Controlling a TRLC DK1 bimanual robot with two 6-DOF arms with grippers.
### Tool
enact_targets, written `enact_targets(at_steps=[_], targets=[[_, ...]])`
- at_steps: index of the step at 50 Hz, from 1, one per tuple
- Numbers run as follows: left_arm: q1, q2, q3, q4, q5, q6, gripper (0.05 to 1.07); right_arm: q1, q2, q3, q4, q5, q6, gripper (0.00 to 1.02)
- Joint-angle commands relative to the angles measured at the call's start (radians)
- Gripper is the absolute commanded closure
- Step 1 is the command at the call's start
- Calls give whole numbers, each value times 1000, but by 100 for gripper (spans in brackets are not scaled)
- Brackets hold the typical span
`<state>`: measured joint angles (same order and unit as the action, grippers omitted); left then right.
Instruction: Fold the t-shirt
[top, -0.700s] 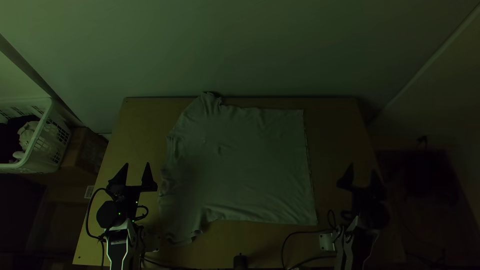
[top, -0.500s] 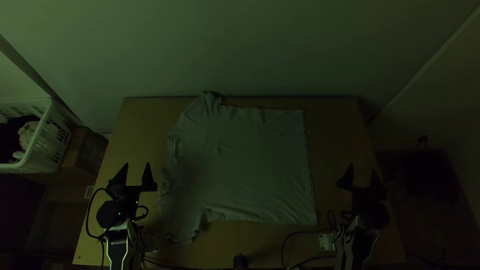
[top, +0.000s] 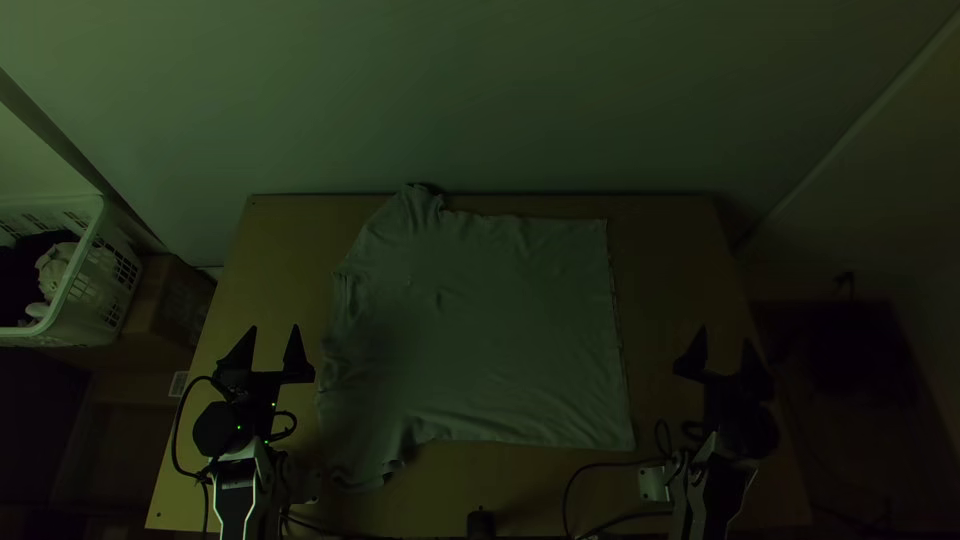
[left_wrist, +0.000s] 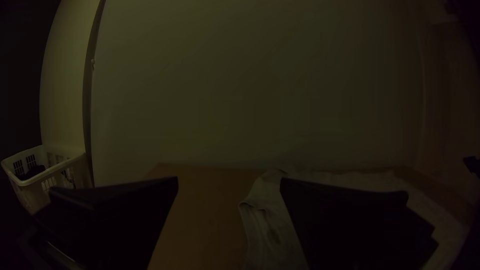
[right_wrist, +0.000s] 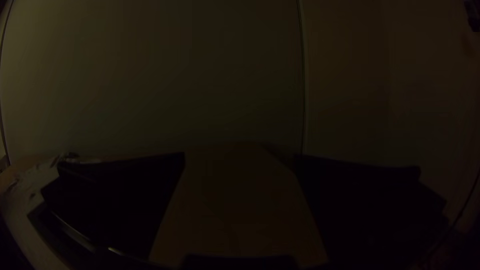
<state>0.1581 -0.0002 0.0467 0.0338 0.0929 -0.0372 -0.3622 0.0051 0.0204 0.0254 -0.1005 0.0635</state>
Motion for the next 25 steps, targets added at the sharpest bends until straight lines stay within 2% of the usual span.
enact_targets(at_steps=[1,25], targets=[[4,-1,-45,-23,1,-15,9,6,-8,-14,-15,5,10,4],[3,-1,-47,-23,1,-16,9,20,-8,-14,-15,5,13,4]])
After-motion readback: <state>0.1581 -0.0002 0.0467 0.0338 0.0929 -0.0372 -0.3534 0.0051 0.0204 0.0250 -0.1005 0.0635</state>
